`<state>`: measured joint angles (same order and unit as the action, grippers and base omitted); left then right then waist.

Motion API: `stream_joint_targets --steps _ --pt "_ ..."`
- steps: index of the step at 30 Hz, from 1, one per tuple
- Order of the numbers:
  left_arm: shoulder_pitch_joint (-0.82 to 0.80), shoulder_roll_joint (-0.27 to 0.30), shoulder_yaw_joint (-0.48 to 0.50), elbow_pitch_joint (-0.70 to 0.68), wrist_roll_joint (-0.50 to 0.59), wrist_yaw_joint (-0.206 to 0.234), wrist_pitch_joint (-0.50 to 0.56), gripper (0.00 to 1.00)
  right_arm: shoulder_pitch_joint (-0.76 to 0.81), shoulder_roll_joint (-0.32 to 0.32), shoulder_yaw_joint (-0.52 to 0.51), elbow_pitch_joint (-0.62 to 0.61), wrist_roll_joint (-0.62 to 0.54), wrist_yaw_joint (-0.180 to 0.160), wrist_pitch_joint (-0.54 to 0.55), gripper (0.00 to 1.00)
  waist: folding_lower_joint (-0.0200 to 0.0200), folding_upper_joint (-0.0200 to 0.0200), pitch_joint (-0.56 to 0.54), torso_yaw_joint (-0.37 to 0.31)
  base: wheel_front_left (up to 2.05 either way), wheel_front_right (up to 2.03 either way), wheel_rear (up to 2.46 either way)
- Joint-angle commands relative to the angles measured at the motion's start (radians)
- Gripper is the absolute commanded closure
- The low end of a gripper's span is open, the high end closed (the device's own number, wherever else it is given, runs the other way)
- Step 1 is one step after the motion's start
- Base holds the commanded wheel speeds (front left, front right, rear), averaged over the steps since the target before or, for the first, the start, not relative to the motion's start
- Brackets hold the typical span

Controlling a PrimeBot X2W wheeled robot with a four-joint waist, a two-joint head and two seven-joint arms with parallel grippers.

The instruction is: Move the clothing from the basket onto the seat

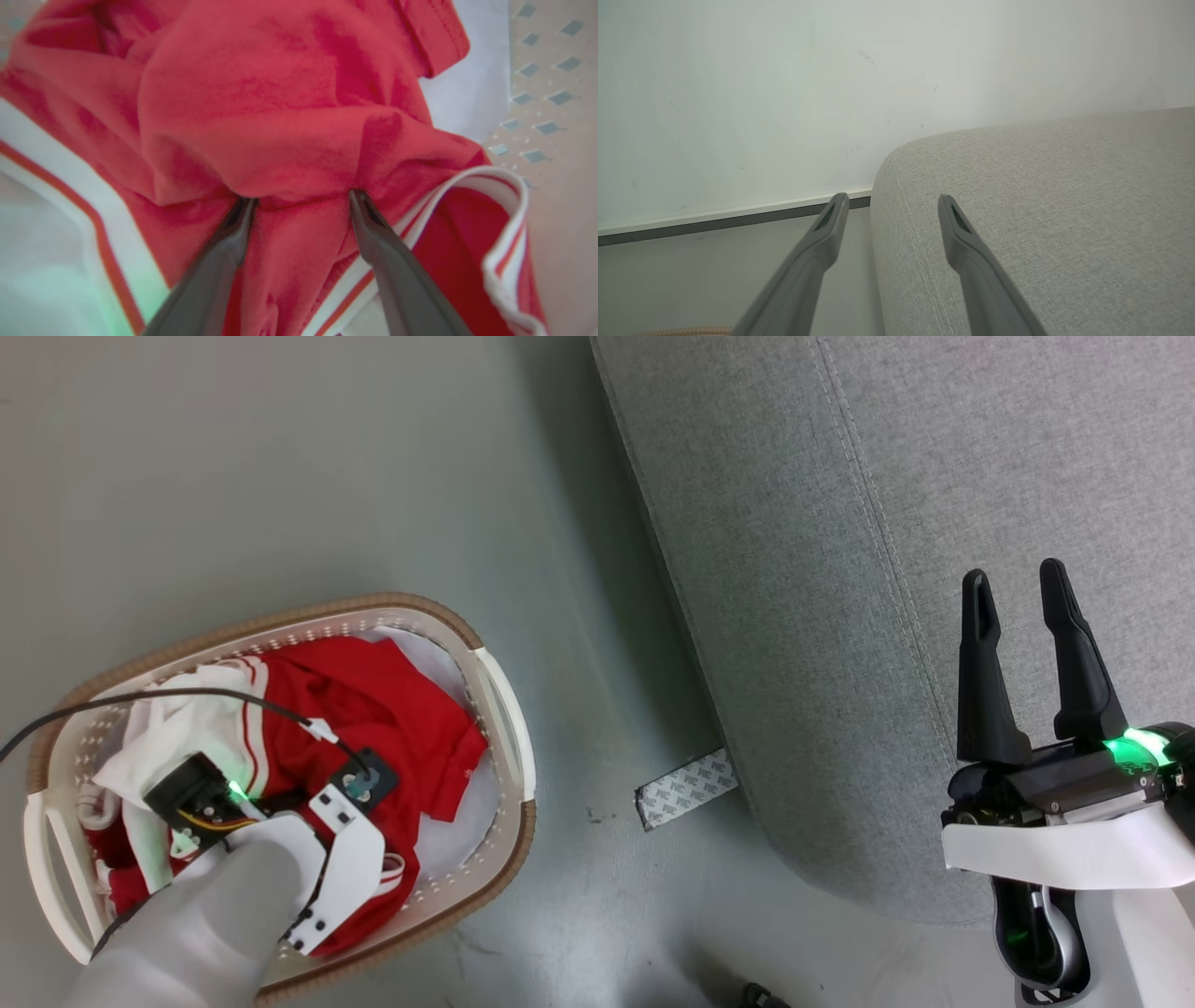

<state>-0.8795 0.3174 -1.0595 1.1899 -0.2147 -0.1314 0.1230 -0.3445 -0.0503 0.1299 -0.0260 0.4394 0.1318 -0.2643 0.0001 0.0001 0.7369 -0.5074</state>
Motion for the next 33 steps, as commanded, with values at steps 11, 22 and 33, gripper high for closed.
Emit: stream_joint_targets --steps 11,22,33 --pt "0.035 -0.004 -0.056 0.02 -0.124 0.002 -0.072 1.0 0.005 0.0 0.011 0.026 -0.024 -0.002 0.0 0.0 -0.0001 -0.0001 -0.072 0.026 0.0 0.0 0.0" --pt "0.105 -0.122 -0.084 -0.006 -0.242 0.002 -0.208 1.0 0.046 -0.001 -0.028 0.064 -0.119 -0.002 0.0 0.0 -0.0001 -0.0001 -0.283 0.151 0.0 0.0 0.0" --pt "0.152 -0.218 -0.062 -0.044 -0.362 0.002 -0.365 1.0 0.106 -0.002 -0.044 0.117 -0.193 -0.002 0.0 0.0 -0.0001 -0.0001 -0.523 0.3 0.0 0.0 0.0"
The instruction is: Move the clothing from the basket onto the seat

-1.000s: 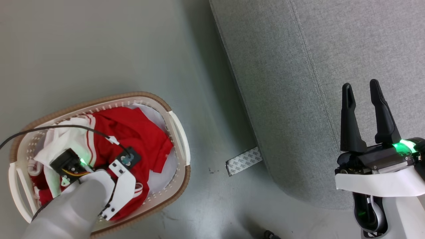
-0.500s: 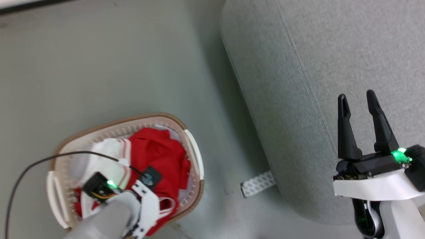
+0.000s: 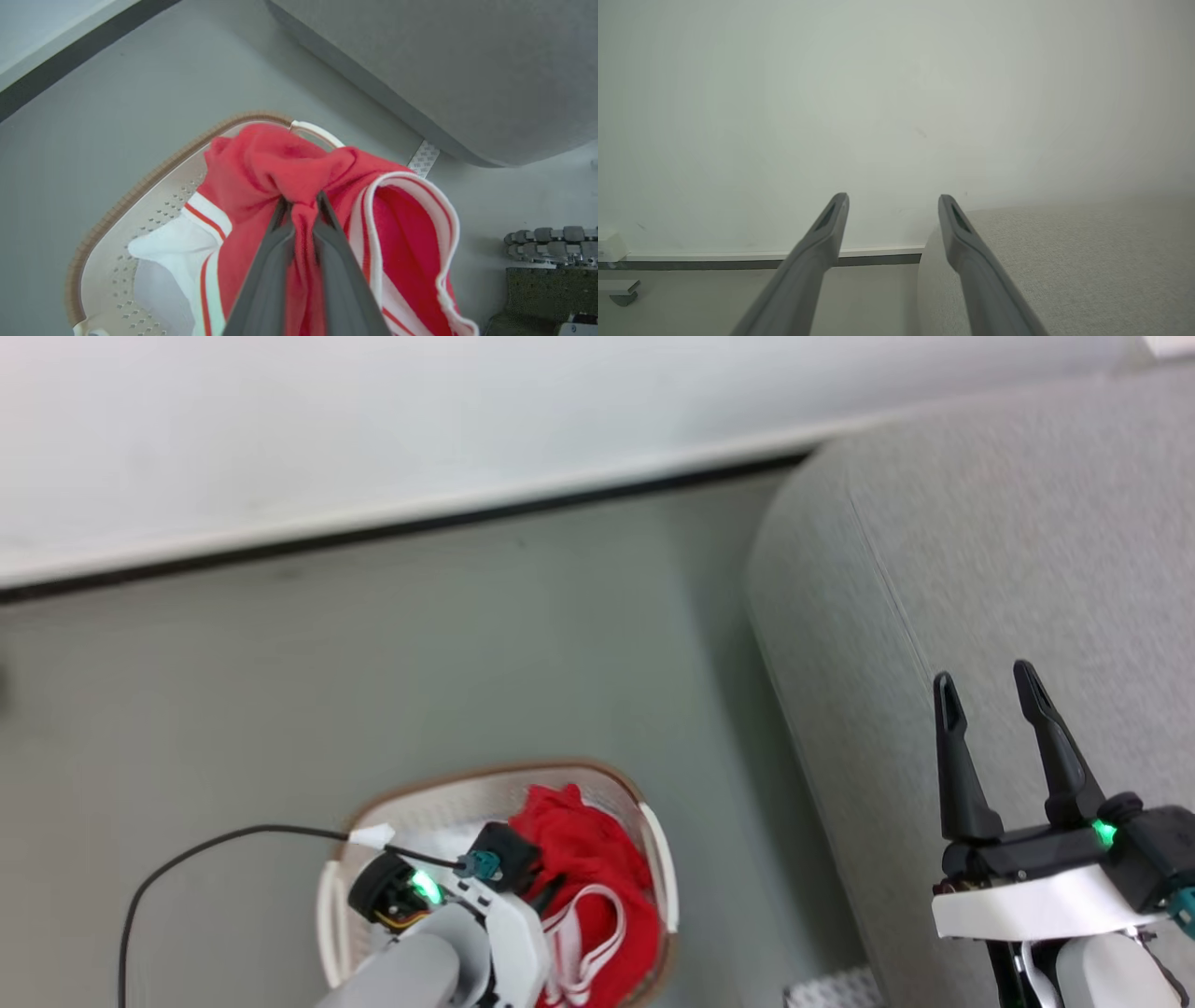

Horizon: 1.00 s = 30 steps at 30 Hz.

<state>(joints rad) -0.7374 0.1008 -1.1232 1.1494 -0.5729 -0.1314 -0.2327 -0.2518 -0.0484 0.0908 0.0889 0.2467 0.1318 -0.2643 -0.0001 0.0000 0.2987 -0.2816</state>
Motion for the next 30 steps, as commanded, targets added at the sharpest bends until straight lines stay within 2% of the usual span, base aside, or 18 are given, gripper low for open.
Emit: stream_joint_targets --steps 1,7,10,19,30 --pt "0.016 -0.006 0.006 -0.016 -0.017 0.002 -0.015 1.0 0.019 -0.003 -0.008 0.005 -0.001 -0.002 0.0 0.0 0.0001 0.0 -0.102 0.084 0.0 0.0 0.0" --pt "0.03 -0.006 0.047 -0.089 -0.063 0.002 -0.033 1.0 0.063 -0.003 -0.014 0.02 -0.001 -0.002 0.0 0.0 0.0001 0.0 -0.188 0.127 0.0 0.0 0.0" --pt "0.033 0.007 0.091 -0.171 -0.058 0.011 -0.033 1.0 0.088 -0.003 -0.019 0.022 0.0 -0.002 0.0 0.0 0.0001 0.0 -0.219 0.143 0.0 0.0 0.0" --pt "0.078 0.066 0.232 -0.443 -0.023 0.066 -0.032 1.0 0.136 -0.005 0.028 0.015 0.001 -0.002 0.0 0.0 0.0001 0.0 -0.279 0.17 0.0 0.0 0.0" --pt "0.044 0.125 0.307 -0.685 -0.026 0.119 -0.022 1.0 0.152 -0.013 0.108 0.032 -0.011 -0.002 0.0 0.0 0.0001 0.0 -0.32 0.205 0.0 0.0 0.0"
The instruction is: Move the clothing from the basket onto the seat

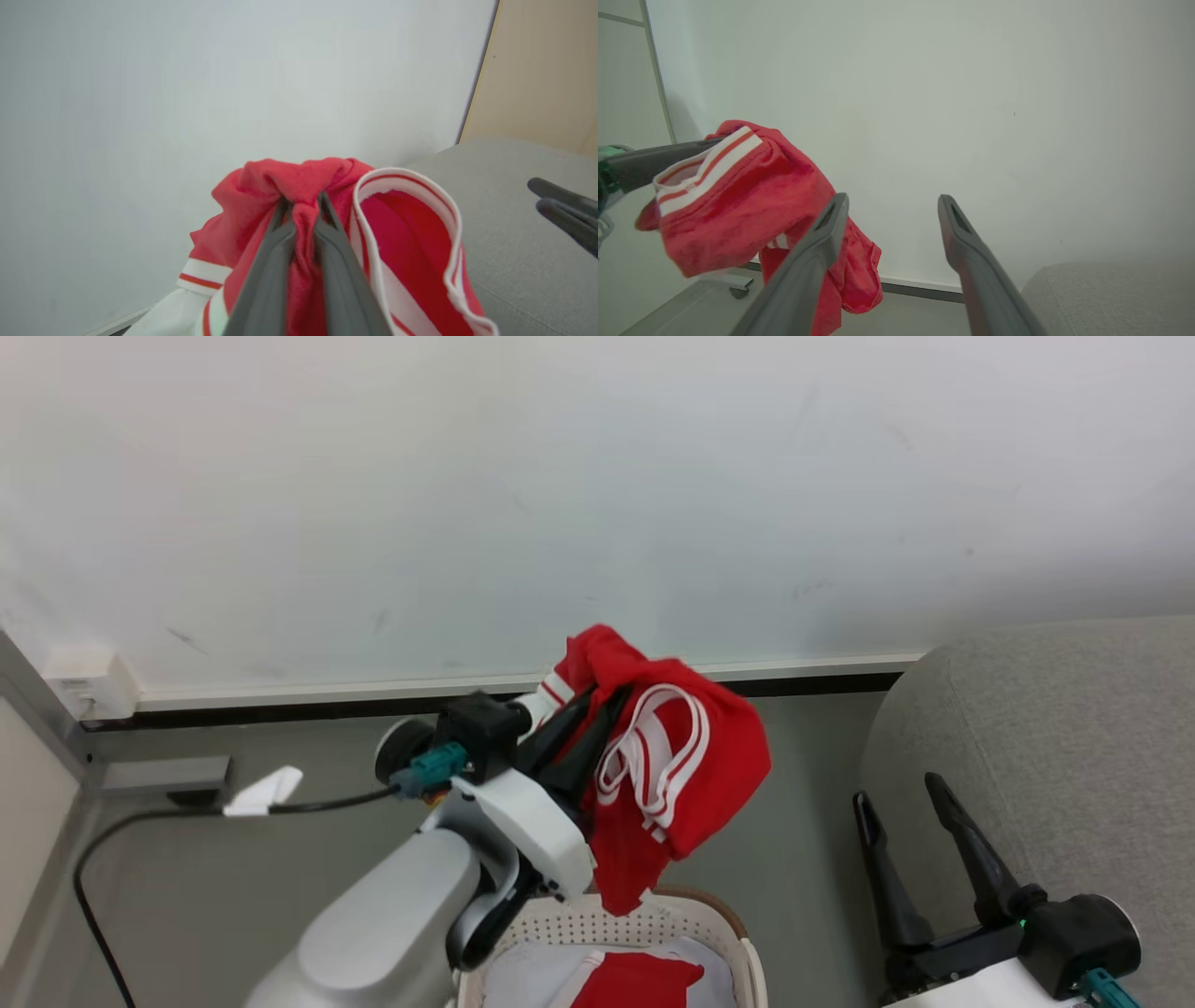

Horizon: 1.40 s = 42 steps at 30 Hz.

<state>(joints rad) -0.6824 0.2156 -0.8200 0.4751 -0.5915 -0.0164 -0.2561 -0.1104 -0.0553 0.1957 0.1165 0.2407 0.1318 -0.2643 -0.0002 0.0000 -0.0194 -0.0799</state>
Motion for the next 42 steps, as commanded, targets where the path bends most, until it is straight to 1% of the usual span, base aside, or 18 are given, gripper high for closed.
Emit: stream_joint_targets --steps 1,7,16,24,29,32,36,42 --pt "-0.014 0.016 0.009 -0.029 -0.009 0.008 0.006 1.0 0.012 -0.007 0.009 0.006 -0.01 -0.002 0.0 0.0 0.0002 0.0 -0.002 0.007 0.0 0.0 0.0" --pt "-0.022 0.043 0.035 -0.122 -0.026 0.034 0.029 1.0 0.01 -0.007 0.043 0.021 -0.021 -0.002 0.0 0.0 0.0002 0.0 0.003 0.018 0.0 0.0 0.0" --pt "0.008 0.064 0.032 -0.192 -0.038 0.049 0.051 1.0 -0.013 -0.007 0.08 0.062 -0.024 -0.002 0.0 0.0 0.0002 0.0 0.011 0.03 0.0 0.0 0.0" --pt "0.026 0.043 0.005 -0.221 -0.048 0.035 0.067 1.0 -0.047 -0.038 0.149 0.15 -0.012 -0.002 0.0 0.0 0.0002 0.0 0.017 0.064 0.0 0.0 0.0" --pt "0.045 0.021 -0.028 -0.234 -0.047 0.026 0.065 1.0 -0.107 -0.061 0.213 0.21 -0.001 -0.002 0.0 0.0 0.0002 0.0 0.019 0.091 0.0 0.0 0.0" --pt "0.055 0.005 -0.048 -0.24 -0.049 0.019 0.068 1.0 -0.147 -0.067 0.251 0.267 0.015 -0.002 0.0 0.0 0.0002 0.0 0.016 0.11 0.0 0.0 0.0" --pt "0.061 -0.012 -0.07 -0.247 -0.051 0.01 0.074 1.0 -0.191 -0.072 0.262 0.315 0.025 -0.002 0.0 0.0 0.0002 0.0 0.01 0.141 0.0 0.0 0.0" --pt "0.079 -0.027 -0.102 -0.259 -0.055 -0.002 0.084 1.0 -0.222 -0.085 0.269 0.346 0.015 -0.002 0.0 0.0 0.0002 0.0 0.004 0.18 0.0 0.0 0.0"
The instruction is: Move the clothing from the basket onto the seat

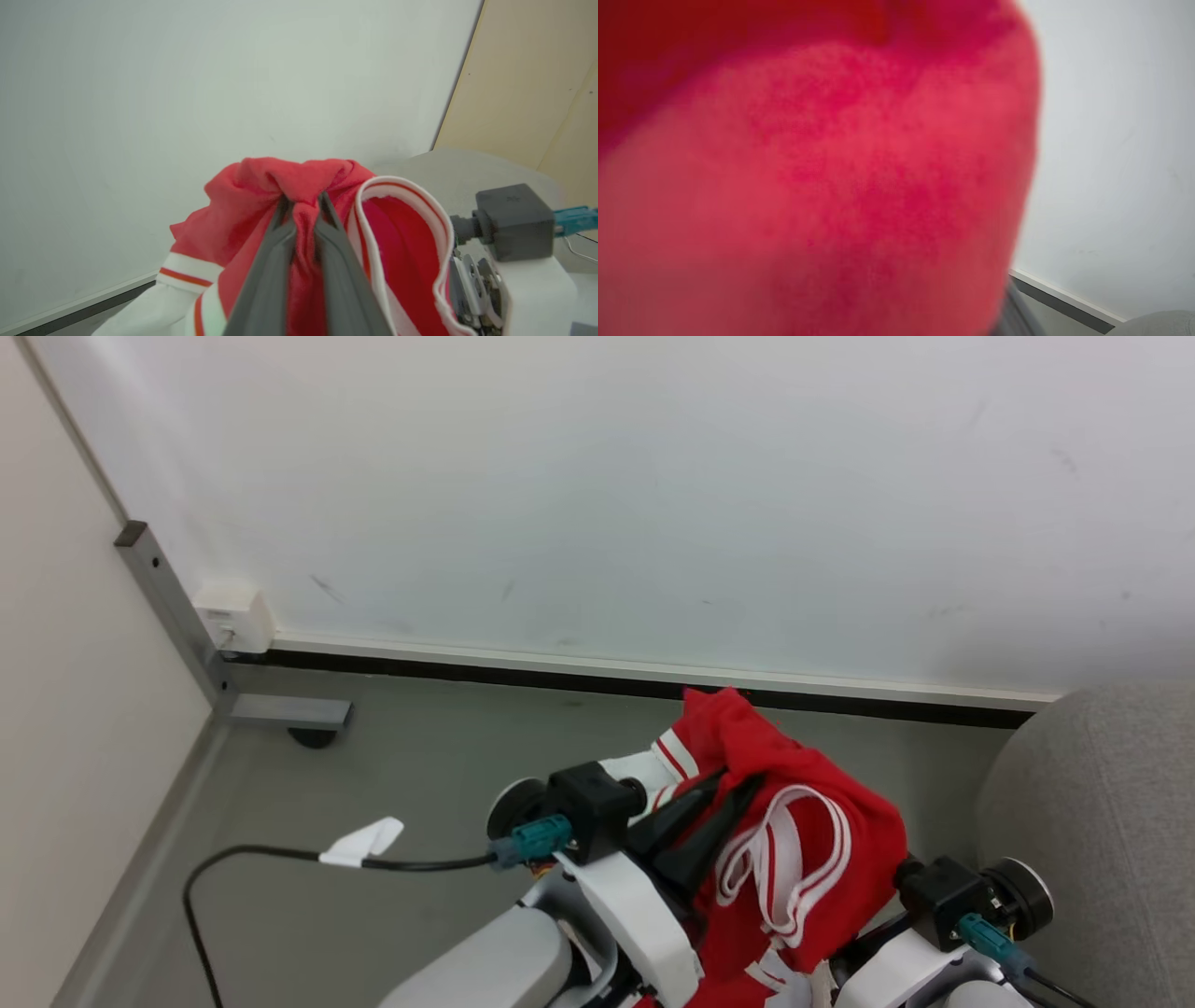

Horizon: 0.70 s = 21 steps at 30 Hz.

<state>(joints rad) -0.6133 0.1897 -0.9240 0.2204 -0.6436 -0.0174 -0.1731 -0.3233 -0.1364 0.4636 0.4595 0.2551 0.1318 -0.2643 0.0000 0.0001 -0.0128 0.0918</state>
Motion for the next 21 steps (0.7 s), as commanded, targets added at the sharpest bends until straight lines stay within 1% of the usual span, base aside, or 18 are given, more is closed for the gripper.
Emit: stream_joint_targets --steps 1,7,8,9,10,15,21 --pt "0.015 -0.004 -0.007 -0.006 -0.004 -0.004 0.003 1.0 -0.012 -0.006 0.007 0.008 -0.001 -0.002 0.0 0.0 0.0 -0.0001 -0.003 0.016 0.0 0.0 0.0" --pt "0.038 -0.016 -0.044 -0.012 -0.005 -0.014 0.014 1.0 -0.03 -0.009 0.029 0.009 0.006 -0.002 0.0 0.0 0.0 -0.0001 -0.004 0.054 0.0 0.0 0.0" --pt "0.041 -0.017 -0.047 -0.011 -0.007 -0.016 0.014 1.0 -0.03 -0.009 0.031 0.008 0.009 -0.002 0.0 0.56 0.0 -0.0001 -0.004 0.059 0.0 0.0 0.0" --pt "0.044 -0.017 -0.049 -0.01 -0.008 -0.017 0.015 1.0 -0.032 -0.007 0.033 0.002 0.013 -0.002 0.0 0.89 0.0 -0.0001 -0.005 0.063 0.0 0.0 0.0" --pt "0.045 -0.017 -0.05 -0.008 -0.008 -0.016 0.015 1.0 -0.032 -0.007 0.037 -0.002 0.018 -0.002 0.0 1.0 0.0 -0.0001 -0.005 0.067 0.0 0.0 0.0" --pt "0.04 -0.008 -0.045 -0.005 -0.013 -0.008 0.014 1.0 -0.023 -0.012 0.045 -0.016 0.026 -0.002 0.0 1.0 0.0 -0.0001 -0.004 0.075 0.0 0.0 0.0" --pt "0.036 0.003 -0.03 0.002 -0.026 -0.001 0.004 1.0 -0.013 -0.01 0.051 -0.03 0.038 -0.002 0.0 1.0 0.0 -0.0001 0.003 0.063 0.0 0.0 0.0"
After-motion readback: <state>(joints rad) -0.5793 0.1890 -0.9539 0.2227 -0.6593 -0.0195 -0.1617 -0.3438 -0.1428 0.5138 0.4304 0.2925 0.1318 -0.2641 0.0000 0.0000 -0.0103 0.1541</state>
